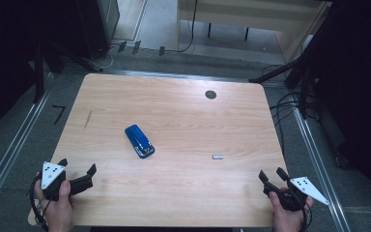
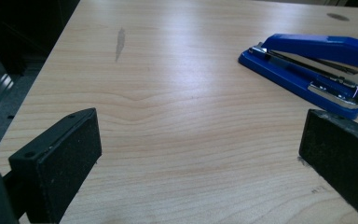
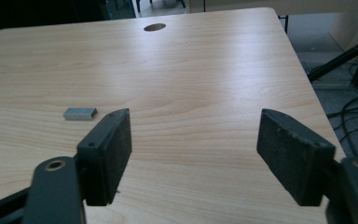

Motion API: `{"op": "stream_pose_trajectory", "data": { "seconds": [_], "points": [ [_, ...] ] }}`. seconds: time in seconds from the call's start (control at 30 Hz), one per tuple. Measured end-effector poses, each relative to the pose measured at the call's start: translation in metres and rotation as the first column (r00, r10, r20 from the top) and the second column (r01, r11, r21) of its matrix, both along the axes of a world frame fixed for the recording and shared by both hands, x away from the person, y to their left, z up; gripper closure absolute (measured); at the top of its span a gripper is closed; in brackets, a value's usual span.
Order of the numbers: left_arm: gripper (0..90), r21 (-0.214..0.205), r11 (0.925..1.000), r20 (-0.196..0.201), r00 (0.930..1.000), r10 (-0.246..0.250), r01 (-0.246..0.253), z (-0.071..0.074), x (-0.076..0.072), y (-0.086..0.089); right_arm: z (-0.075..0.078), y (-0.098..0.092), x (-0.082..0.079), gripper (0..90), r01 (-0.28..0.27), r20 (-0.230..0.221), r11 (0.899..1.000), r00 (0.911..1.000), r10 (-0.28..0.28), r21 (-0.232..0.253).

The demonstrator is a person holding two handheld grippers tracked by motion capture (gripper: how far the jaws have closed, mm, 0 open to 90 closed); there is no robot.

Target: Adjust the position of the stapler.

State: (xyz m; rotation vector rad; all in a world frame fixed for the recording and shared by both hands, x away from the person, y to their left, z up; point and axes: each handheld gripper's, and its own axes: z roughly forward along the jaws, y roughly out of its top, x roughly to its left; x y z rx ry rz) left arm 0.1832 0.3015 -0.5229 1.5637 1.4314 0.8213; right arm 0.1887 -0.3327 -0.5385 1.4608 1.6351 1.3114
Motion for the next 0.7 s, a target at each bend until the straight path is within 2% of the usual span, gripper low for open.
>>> {"op": "stream_pose_trajectory", "data": {
  "seconds": [0.1,0.13,0.2,0.27,0.33,0.43,0.5,0.57,0.63,0.67,0.7],
  "points": [
    [0.0,0.024,0.9997,-0.002,1.0000,0.001,-0.001,0.000,0.000,-0.002,0.002,0.005,-0.001,29.0,-0.016,0.013,1.000,0.9998,0.016,-0.022],
    [0.0,0.037,0.9993,-0.009,0.9999,0.012,-0.012,0.000,0.001,-0.004,0.005,0.011,0.000,31.6,-0.035,0.020,0.998,0.9991,0.036,-0.058],
    [0.0,0.036,0.9993,-0.015,0.9998,0.013,-0.012,0.000,0.002,-0.004,0.007,0.014,0.000,34.6,-0.038,0.021,0.996,0.9990,0.040,-0.075],
    [0.0,0.037,0.9993,-0.024,0.9996,0.012,-0.012,0.000,0.003,-0.004,0.010,0.020,0.003,39.2,-0.040,-0.012,0.994,0.9992,0.039,-0.098],
    [0.0,0.045,0.9989,-0.027,0.9996,0.011,-0.009,0.000,0.003,-0.005,0.013,0.025,0.005,40.0,-0.056,-0.003,0.994,0.9984,0.056,-0.098],
    [0.0,0.051,0.9987,-0.023,0.9997,0.003,-0.002,0.000,0.003,-0.006,0.019,0.032,0.008,39.3,-0.060,-0.012,0.994,0.9982,0.059,-0.094],
    [0.0,0.053,0.9986,-0.027,0.9996,0.004,-0.003,0.000,0.003,-0.006,0.021,0.037,0.011,39.1,-0.081,-0.023,0.992,0.9966,0.079,-0.094],
    [0.0,0.047,0.9989,-0.030,0.9996,0.002,0.000,0.000,0.003,-0.005,0.025,0.046,0.013,39.8,-0.114,-0.053,0.987,0.9927,0.108,-0.115],
    [0.0,0.044,0.9990,-0.031,0.9995,0.001,0.001,0.000,0.003,-0.005,0.026,0.049,0.013,39.7,-0.128,-0.062,0.984,0.9907,0.121,-0.124],
    [0.0,0.046,0.9989,-0.032,0.9995,0.005,-0.004,0.000,0.003,-0.006,0.029,0.056,0.014,38.6,-0.152,-0.088,0.978,0.9861,0.141,-0.142],
    [0.0,0.046,0.9989,-0.032,0.9995,0.005,-0.004,0.000,0.003,-0.006,0.029,0.056,0.014,38.6,-0.152,-0.088,0.978,0.9861,0.141,-0.142]
  ]
}}
